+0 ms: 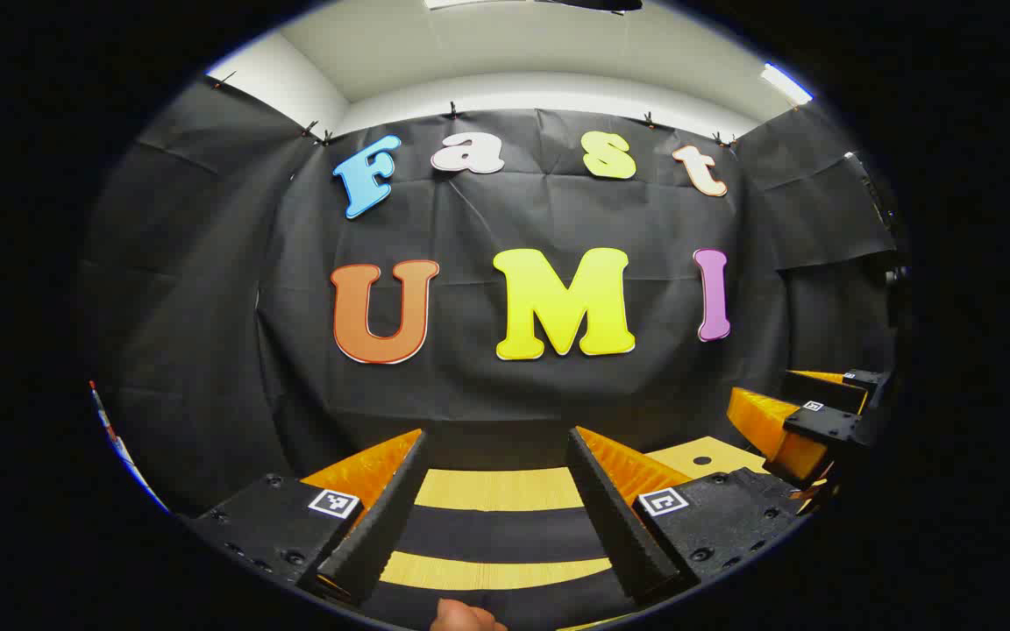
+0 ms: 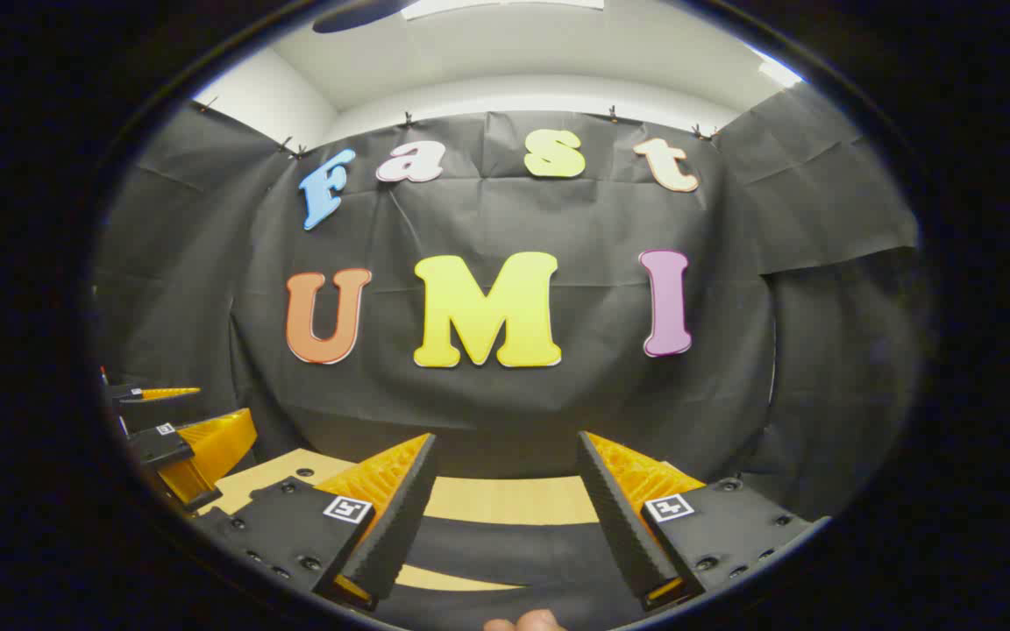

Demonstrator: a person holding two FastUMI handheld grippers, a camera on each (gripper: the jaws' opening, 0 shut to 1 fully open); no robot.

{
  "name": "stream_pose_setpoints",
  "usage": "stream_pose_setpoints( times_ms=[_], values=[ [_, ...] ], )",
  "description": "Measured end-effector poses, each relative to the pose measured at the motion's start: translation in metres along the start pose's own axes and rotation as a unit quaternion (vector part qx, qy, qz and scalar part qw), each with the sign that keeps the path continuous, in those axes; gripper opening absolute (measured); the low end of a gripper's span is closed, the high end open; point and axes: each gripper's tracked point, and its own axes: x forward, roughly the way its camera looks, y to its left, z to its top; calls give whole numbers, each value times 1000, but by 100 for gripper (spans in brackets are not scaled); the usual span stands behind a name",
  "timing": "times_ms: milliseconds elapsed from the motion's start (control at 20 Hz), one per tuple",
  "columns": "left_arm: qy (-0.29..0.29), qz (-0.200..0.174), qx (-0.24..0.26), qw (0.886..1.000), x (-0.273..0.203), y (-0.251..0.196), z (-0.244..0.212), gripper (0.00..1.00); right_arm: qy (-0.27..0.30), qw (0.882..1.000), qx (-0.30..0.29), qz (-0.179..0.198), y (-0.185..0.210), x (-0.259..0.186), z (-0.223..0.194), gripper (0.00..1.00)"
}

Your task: Grasp the waist and the cuffs of the jeans and fold them to make the two legs overlap; first hold the waist and fold one-third of the jeans toward the cuffs, then hold the cuffs and fold the remaining one-third in the same direction to finish folding.

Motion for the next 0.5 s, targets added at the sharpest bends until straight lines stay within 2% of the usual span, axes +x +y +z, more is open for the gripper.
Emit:
stream_pose_setpoints(
  times_ms=[150, 250, 350, 500],
  values=[
    [2, -5, 5, 1000, -3, 2, 0, 99, -6, 1000, -1, -9, -3, 1, 3, 94],
    [1, -5, 0, 1000, -2, -1, 1, 99, -10, 1000, -4, -13, -1, 2, 5, 99],
    [0, -2, -2, 1000, -2, 0, 1, 99, -12, 1000, -8, -12, 2, 4, 6, 99],
    [-1, 3, -3, 1000, -3, 1, 0, 99, -15, 1000, -15, -10, 5, 5, 7, 94]
  ],
)
